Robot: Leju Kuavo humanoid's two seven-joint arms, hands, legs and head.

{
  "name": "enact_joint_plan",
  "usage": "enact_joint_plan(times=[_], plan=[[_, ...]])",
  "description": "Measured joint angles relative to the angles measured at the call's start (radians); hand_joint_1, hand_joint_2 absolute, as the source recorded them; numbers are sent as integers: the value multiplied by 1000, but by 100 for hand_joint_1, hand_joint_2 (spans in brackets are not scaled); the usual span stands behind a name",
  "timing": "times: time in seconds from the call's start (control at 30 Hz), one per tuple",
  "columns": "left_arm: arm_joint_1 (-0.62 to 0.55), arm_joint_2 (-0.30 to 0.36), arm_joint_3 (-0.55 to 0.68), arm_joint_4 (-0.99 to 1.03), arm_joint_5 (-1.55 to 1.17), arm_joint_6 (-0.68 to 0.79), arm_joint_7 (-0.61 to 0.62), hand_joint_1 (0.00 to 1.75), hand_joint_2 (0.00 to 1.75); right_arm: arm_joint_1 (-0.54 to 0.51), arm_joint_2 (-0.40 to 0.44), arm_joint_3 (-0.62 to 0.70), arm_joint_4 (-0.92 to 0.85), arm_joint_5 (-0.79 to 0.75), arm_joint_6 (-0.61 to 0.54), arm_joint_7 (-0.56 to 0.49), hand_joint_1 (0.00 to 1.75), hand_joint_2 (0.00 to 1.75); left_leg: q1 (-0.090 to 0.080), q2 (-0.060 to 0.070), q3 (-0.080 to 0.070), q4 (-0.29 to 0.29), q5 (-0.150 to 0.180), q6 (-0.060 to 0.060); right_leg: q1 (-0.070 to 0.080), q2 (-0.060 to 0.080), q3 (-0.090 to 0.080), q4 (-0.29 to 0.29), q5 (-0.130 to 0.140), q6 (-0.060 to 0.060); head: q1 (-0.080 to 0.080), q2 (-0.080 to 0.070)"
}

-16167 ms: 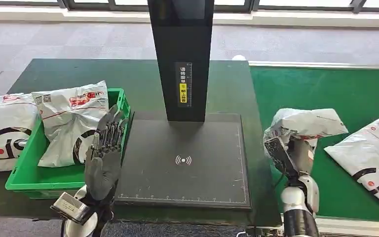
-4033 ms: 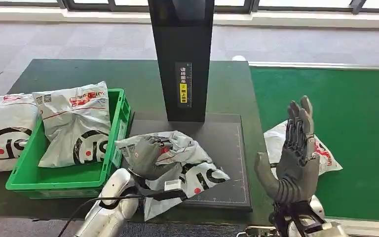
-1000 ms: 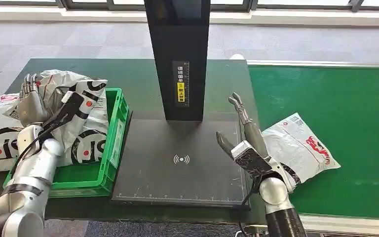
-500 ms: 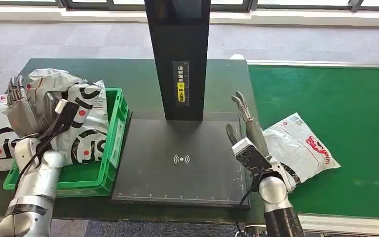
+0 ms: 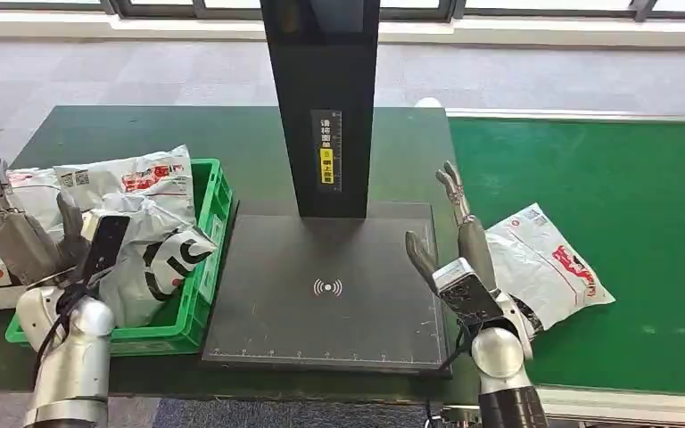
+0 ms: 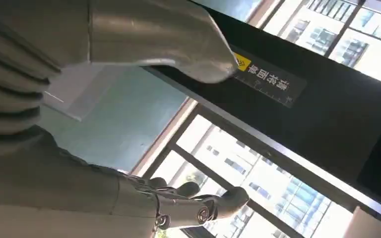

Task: Moved the parcel from conveyor to table for the left to box.

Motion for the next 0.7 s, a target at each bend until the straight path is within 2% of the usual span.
enact_joint_plan(times=[0.17,0.3,0.4,0.43,0.53,0.57,0.63,0.7], plan=[[12,-10,0,-20,-109,-34,105,0,0,5,1,0,-10,-3,-1,-1,0,175,0,0,0,0,0,0,0,0,0,0,0,0,0,0],[3,-8,0,-2,-284,-63,237,0,0,5,3,0,-14,-6,3,-1,0,175,0,0,0,0,0,0,0,0,0,0,0,0,0,0],[-10,-4,0,15,-248,-27,211,0,0,5,3,0,-15,-5,3,0,0,175,0,0,0,0,0,0,0,0,0,0,0,0,0,0],[-7,-5,-1,8,-184,-34,157,0,0,4,3,0,-15,13,-19,15,0,175,0,0,0,0,0,0,0,0,0,0,0,0,0,0],[49,-30,-29,-93,282,-80,-189,0,0,1,2,-19,0,67,-119,48,0,175,0,0,0,0,0,0,0,0,0,0,0,0,0,0],[64,-37,-43,-119,419,-89,-249,0,0,-1,1,-31,8,74,-130,51,0,175,0,0,0,0,0,0,-1,0,0,0,0,0,0,0],[90,-57,-75,-169,607,-135,-293,0,0,-6,1,-48,22,111,-163,72,0,175,-1,0,0,0,-1,1,-1,0,0,-1,-1,1,0,0],[132,-76,-104,-225,761,-266,-350,0,0,-18,1,-75,51,219,-256,151,0,175,-1,0,0,0,-1,1,-2,0,-1,-1,-1,1,0,0]])
